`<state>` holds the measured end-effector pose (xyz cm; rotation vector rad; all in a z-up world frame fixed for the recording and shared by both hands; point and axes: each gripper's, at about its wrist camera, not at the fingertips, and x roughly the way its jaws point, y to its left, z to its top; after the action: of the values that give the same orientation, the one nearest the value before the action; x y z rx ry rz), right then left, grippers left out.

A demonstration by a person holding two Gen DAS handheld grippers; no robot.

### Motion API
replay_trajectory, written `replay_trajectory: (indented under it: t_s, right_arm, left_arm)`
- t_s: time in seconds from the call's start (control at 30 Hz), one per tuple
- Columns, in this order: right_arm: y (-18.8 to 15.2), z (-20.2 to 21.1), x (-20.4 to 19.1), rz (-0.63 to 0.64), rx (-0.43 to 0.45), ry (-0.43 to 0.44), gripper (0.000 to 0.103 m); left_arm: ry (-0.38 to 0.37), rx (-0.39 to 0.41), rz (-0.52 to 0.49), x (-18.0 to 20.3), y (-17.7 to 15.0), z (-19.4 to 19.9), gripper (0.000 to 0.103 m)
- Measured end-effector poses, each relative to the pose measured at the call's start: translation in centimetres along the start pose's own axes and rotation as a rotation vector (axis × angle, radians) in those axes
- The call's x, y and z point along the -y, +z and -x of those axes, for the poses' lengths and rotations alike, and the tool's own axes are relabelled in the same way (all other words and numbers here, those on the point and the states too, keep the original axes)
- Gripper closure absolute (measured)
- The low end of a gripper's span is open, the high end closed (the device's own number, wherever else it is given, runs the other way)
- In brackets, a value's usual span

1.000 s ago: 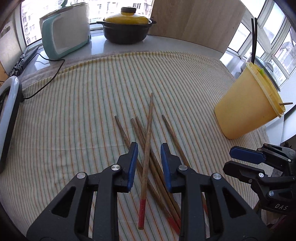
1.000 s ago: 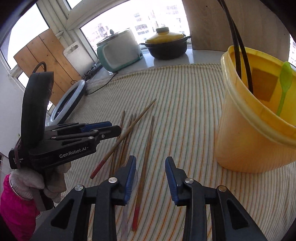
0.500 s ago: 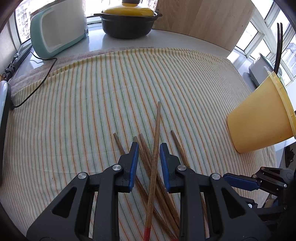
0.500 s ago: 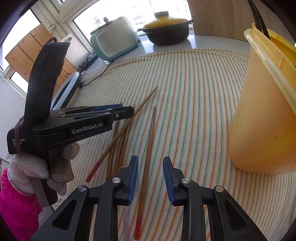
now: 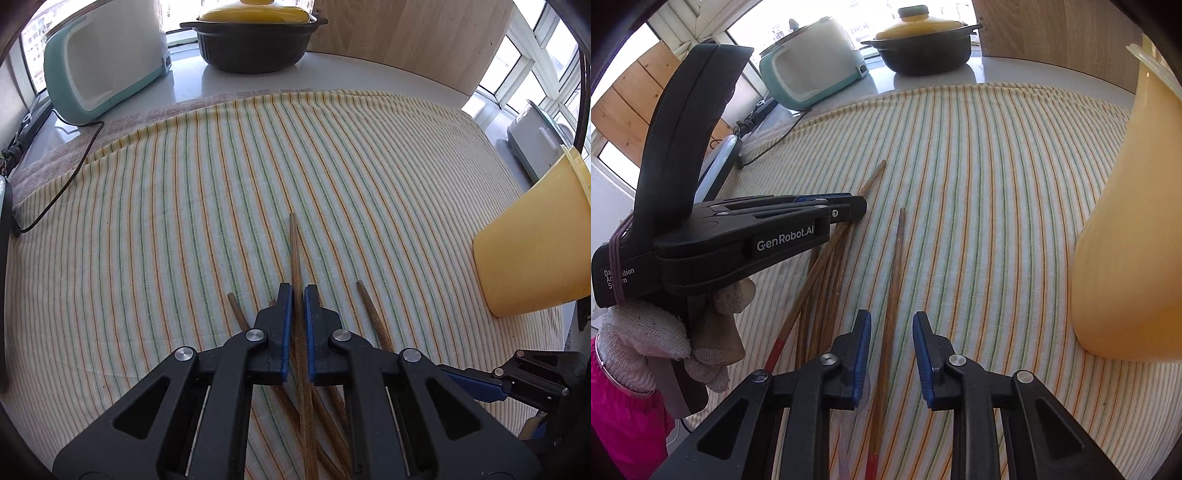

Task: Organize utensils
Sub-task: 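Close the left tool on a wooden chopstick while the right tool grasps another, then carry both wooden chopsticks over the yellow container and open both tools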

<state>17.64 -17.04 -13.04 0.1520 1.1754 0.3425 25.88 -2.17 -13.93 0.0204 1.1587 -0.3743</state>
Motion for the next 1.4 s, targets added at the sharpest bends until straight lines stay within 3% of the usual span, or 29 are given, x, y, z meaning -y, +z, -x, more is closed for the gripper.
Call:
replay_trajectory:
  t_s: [0.3,0.47,0.57,0.93,1.4]
  right_arm:
    - [1.4,-1.5,-0.3,0.02,0.007,-0.085,0.084]
    - [1.9,-2.1,-1.3,0.084,0.001,-0.137,0.097]
    - [2.0,-2.4,-1.6,0.113,-0.004,-0.147,0.098]
    - [1.4,0.3,-0.8,0.051,0.035,-0.038,0.1]
    - [-1.2,8.6,-0.9,0.1,0.229,-0.002,0.1]
  left_arm:
    - [-0.019,0.027,0.05,-1.5,-0.2,1.3,0.1]
    - [-0.027,0.04,0.058,-1.8,-0.4,2.0,0.1]
    - [-0.022,0.05,0.057,-1.9,-0.6,2.6,0.1]
    - [-0.042,0.112,0.076,-2.3,-1.8,6.2,0.099]
    - [-0.096,0.286,0.077,-0.9,-4.2,13.0,0.099]
